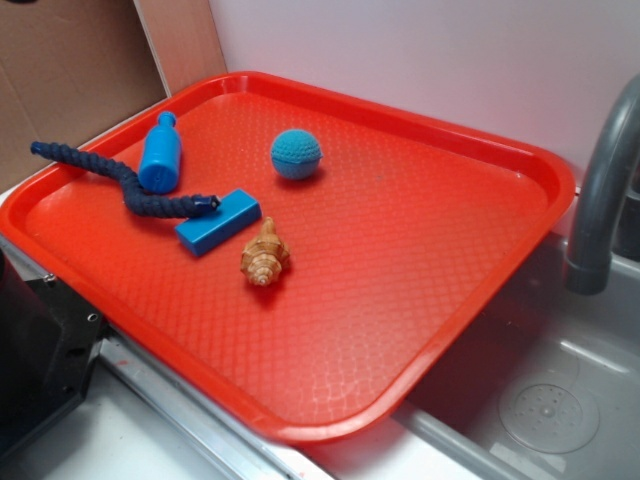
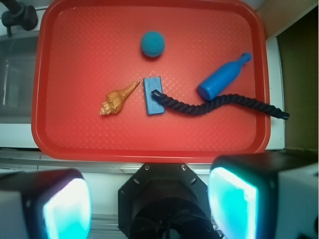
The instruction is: Grab the blue ball.
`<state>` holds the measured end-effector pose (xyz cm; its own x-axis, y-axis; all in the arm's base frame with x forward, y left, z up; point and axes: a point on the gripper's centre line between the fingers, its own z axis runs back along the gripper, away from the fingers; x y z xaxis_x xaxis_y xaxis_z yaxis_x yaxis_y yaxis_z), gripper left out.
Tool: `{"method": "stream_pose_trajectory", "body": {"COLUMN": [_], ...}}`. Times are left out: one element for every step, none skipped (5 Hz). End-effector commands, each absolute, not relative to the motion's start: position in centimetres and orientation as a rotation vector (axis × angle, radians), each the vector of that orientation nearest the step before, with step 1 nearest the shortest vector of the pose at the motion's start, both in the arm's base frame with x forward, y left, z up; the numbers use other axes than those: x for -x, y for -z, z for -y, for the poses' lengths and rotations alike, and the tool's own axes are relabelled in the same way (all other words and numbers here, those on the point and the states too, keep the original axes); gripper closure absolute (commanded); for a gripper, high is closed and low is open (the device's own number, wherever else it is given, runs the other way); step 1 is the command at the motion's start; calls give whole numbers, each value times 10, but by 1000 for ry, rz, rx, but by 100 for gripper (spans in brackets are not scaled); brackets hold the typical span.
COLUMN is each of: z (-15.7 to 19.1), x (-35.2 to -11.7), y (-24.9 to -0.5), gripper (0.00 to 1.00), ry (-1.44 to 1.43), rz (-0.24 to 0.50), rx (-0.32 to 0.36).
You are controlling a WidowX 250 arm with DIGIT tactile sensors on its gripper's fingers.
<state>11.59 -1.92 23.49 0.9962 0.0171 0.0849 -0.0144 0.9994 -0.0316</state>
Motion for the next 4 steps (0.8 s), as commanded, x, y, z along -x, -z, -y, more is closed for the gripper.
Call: {"method": "stream_pose_trajectory", "body": {"z": [19,14,14,13], "x": [-116,-134,-147,-171], "y": [-235,-222,-208,-186], "gripper": [0,0,0,0], "ry": [-16,-104,-231,-317], "rz": [85,147,199,248], "rx": [31,53,49,33]}}
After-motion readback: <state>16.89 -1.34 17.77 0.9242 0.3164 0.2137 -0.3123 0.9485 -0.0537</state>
